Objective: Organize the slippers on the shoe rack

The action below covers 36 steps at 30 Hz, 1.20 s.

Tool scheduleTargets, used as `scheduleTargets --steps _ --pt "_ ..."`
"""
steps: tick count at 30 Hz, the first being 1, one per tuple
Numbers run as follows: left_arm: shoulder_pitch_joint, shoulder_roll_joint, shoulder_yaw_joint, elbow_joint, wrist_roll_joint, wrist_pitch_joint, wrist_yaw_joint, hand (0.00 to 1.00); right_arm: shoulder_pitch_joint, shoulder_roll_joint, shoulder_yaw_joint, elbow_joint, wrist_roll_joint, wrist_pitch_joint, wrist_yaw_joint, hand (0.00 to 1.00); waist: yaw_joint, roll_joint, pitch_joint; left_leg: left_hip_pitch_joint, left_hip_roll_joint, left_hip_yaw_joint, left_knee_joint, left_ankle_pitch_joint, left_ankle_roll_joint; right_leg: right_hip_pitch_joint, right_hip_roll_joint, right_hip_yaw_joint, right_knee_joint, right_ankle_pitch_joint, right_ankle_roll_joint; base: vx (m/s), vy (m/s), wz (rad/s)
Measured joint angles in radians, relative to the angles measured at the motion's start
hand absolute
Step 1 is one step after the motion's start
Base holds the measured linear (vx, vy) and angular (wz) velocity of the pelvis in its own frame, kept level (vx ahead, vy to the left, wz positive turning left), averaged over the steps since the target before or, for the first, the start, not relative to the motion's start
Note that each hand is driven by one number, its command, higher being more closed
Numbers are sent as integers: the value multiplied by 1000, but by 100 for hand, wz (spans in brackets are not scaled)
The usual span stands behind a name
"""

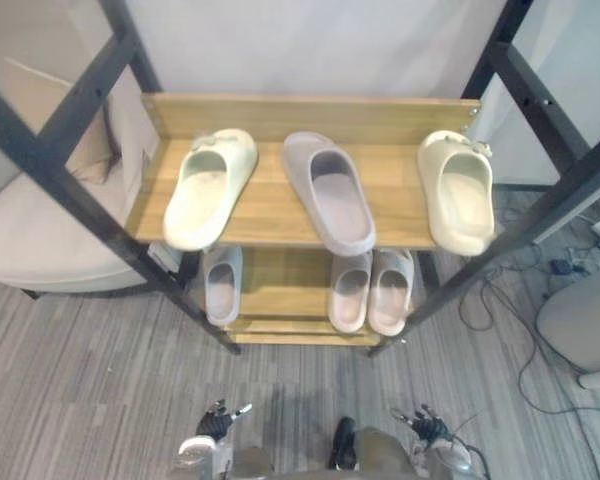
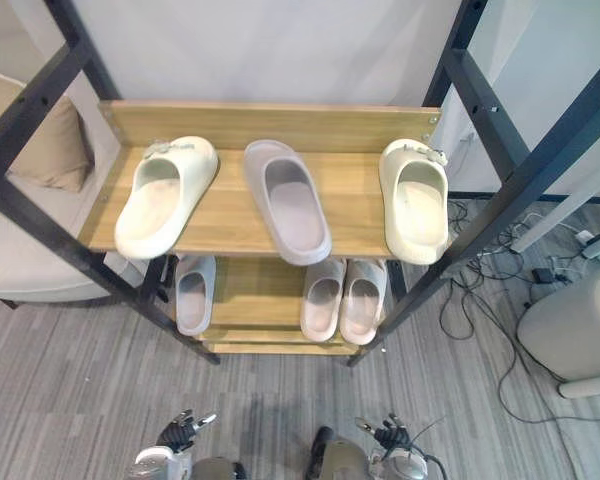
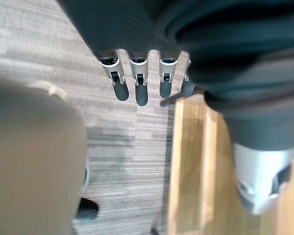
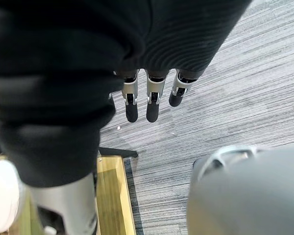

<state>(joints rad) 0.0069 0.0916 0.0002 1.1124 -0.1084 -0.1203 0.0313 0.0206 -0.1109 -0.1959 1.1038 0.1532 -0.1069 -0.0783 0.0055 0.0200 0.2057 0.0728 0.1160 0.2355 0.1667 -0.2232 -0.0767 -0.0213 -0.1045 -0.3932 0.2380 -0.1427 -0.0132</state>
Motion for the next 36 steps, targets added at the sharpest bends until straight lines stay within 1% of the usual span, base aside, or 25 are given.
scheduleTargets --steps 1,2,4,5,6,8,9,10,11,12,13,14,15,16,17,19,22,26,28,30,31,33,34,36 --pt "3 -1 2 -1 -1 0 -1 0 0 -8 -1 7 -1 0 -1 0 2 6 -5 9 -1 -2 -7 22 -14 18 6 1 -21 2 7 131 13 7" --pt "5 4 1 0 2 0 0 0 1 -5 1 9 -1 0 -1 0 2 2 -15 4 -3 -6 -9 26 -15 31 8 -4 -53 9 20 146 37 12" --pt "4 5 1 0 8 1 -1 0 0 2 -2 10 1 -2 -2 0 0 -3 -15 -3 -8 -15 3 26 -15 45 5 -18 -79 18 33 126 42 29" --pt "-5 10 0 -1 10 0 -4 0 1 4 -2 13 2 -1 -2 0 0 -14 -8 -24 -13 -15 54 26 -15 63 -3 -31 -95 22 39 63 33 36" --pt "-13 13 1 0 10 2 -11 0 4 5 -1 15 2 -1 -3 0 1 -20 -5 -47 -13 -13 117 26 -16 85 -9 -39 -110 28 45 41 27 37" --pt "-13 13 1 -1 9 1 -15 0 10 4 1 15 3 -1 -3 0 3 -21 -4 -71 -7 5 223 24 -18 131 -20 -42 -136 40 50 11 57 20" --pt "-13 12 2 -2 9 -1 -15 0 8 6 1 13 3 -1 -3 0 7 -22 1 -92 -1 7 276 8 -18 151 -31 -39 -143 44 47 -11 103 -1" --pt "-10 11 0 -1 10 -3 -14 0 8 6 0 11 3 -1 -3 0 9 -18 0 -92 7 10 254 -14 -12 153 -30 -35 -143 45 47 -25 122 -13" --pt "-11 0 -5 2 11 0 -16 0 4 -5 -1 9 4 -2 -3 0 2 18 -8 -83 30 -3 185 2 -9 150 -9 -30 -143 47 53 -33 103 -22" --pt "-9 -3 -10 7 10 2 -15 0 0 -7 -1 10 4 -2 -4 0 2 24 -10 -65 24 -9 153 -1 -14 148 -5 -21 -151 51 61 9 123 -21" --pt "-8 0 -22 8 11 1 -14 0 -3 1 2 5 4 -3 -3 0 -1 30 -14 -35 9 -3 87 0 -14 145 -5 -12 -175 58 72 32 117 -20" --pt "-9 4 -21 8 10 1 -15 0 -6 11 -2 7 6 -2 -3 0 -5 19 -7 -26 -1 2 49 9 -5 135 -9 -6 -182 63 76 15 111 -10" --pt "-11 7 -21 7 11 0 -14 0 -6 16 -5 6 6 -2 -3 0 -5 10 -5 -26 -7 4 37 21 -5 129 -15 -4 -183 68 76 -33 65 -5" --pt "-12 13 -22 9 11 1 -14 0 -4 24 -13 6 5 -2 -4 0 -6 -5 -9 -17 -19 3 6 40 0 128 -19 -3 -192 77 80 -54 28 -1" --pt "-11 14 -22 10 13 2 -14 0 0 28 -18 6 5 -2 -5 0 -6 -12 -12 -9 -25 5 -11 46 1 130 -21 0 -197 79 82 -35 8 -4" --pt "-11 17 -23 10 24 1 -14 0 2 32 -18 6 5 -2 -7 0 -6 -22 -12 19 -36 13 -44 64 5 143 -22 14 -209 88 83 -38 4 -12" --pt "-9 17 -33 11 30 1 -14 0 5 33 -11 -3 5 -3 -10 0 -7 -22 -13 37 -40 25 -62 70 8 147 -22 27 -210 93 84 -50 2 -12" --pt "-11 20 -54 12 29 1 -11 0 45 34 50 -149 6 -4 -21 0 -15 -24 -14 38 -47 34 -110 106 13 116 -20 46 -210 109 79 -76 -18 -10" --pt "-11 23 -68 11 30 1 -7 0 81 33 78 -261 6 -5 -26 0 -17 -26 -15 41 -48 37 -122 115 12 110 -18 52 -209 114 74 -73 -21 -12" --pt "-11 23 -79 10 32 0 13 0 141 33 109 -447 -8 -10 -39 0 -19 -32 -19 53 -48 60 -130 119 12 105 -11 78 -209 121 68 -70 -8 -28" --pt "-10 23 -82 10 38 0 14 0 157 32 116 -498 -15 -12 -43 0 -20 -34 -21 53 -47 61 -130 119 12 104 -11 80 -209 121 68 -65 -12 -16" --pt "-10 25 -108 8 49 -2 16 0 221 34 121 -688 -58 -25 -50 0 -26 -40 -25 51 -47 65 -132 123 14 95 -10 86 -208 125 67 -58 -16 -8" --pt "-10 25 -109 8 49 -2 21 0 241 33 120 -740 -72 -27 -51 0 -27 -42 -28 51 -46 68 -135 125 14 89 -10 91 -207 126 67 -49 -17 -12" --pt "-7 27 -121 9 49 -3 29 0 298 39 117 -912 -108 -39 -59 0 -29 -43 -34 53 -46 71 -143 130 17 88 -11 95 -207 130 68 -29 -15 -7"
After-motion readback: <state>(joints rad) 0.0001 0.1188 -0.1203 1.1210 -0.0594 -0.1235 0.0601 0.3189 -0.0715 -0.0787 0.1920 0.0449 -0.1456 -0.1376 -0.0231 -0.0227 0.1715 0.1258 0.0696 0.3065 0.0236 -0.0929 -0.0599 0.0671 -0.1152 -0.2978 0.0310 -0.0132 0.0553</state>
